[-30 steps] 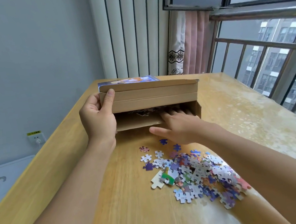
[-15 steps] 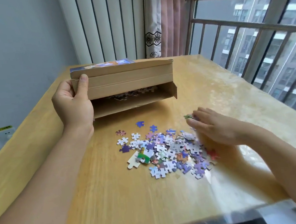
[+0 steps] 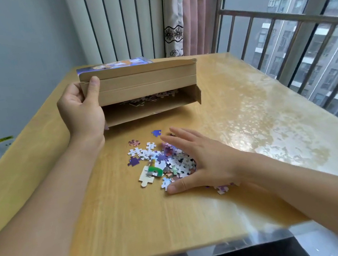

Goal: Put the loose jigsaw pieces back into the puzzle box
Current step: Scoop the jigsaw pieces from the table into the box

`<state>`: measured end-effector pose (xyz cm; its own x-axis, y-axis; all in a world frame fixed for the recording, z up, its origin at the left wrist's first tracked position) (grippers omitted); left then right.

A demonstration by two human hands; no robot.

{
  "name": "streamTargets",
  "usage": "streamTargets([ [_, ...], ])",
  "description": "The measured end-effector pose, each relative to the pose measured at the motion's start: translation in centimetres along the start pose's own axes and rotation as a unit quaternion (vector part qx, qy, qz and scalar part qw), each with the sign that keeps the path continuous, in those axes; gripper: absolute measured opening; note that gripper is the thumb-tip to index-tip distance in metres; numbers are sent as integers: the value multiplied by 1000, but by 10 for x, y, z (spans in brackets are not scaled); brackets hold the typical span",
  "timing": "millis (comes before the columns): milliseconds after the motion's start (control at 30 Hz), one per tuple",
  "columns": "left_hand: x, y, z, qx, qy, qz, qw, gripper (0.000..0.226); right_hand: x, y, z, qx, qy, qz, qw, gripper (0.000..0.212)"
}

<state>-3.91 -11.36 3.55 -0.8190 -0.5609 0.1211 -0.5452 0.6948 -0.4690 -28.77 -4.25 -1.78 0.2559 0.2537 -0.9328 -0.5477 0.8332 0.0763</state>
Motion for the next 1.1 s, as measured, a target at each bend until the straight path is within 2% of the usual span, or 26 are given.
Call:
streamTargets([
  [133,-5,-2,0,-7,3,-15,1000,33,-10,-11,10,-37,43,5,998,105],
  [233,-8,-7,2,-4,17,-22,1000,30,-18,-8,-2,17,54,42,997,120],
  [300,-8,-10,3,-4,25,-21,999,29,-21,-4,-9,62,99,73,990,120],
  [367,-7,-10,5,-4,33,-18,999,28,-21,-5,-7,75,112,86,987,105],
  [467,-7,-10,5,-3,39,-18,999,28,-25,-10,1,74,74,72,992,78],
  [633,-5,-10,4,5,58,-23,998,27,-25,-16,3,64,41,69,995,53],
  [900,-5,-9,1,10,58,-24,998,25,-32,-20,-3,71,-17,28,997,30],
  [1100,-5,-10,1,12,56,-23,998,23,-48,-17,-23,143,-97,-50,984,15],
])
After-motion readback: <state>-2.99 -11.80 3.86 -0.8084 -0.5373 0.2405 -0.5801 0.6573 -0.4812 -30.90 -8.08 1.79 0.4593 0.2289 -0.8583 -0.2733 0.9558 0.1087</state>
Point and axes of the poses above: each hand's wrist, its own y-axis away from the middle knuckle, its own x-axis out of the palm, z = x × y, the point moved 8 cm from there along -y, towards the middle knuckle, and after that the axes turned 3 degrees about x, right-handed, at the moved point
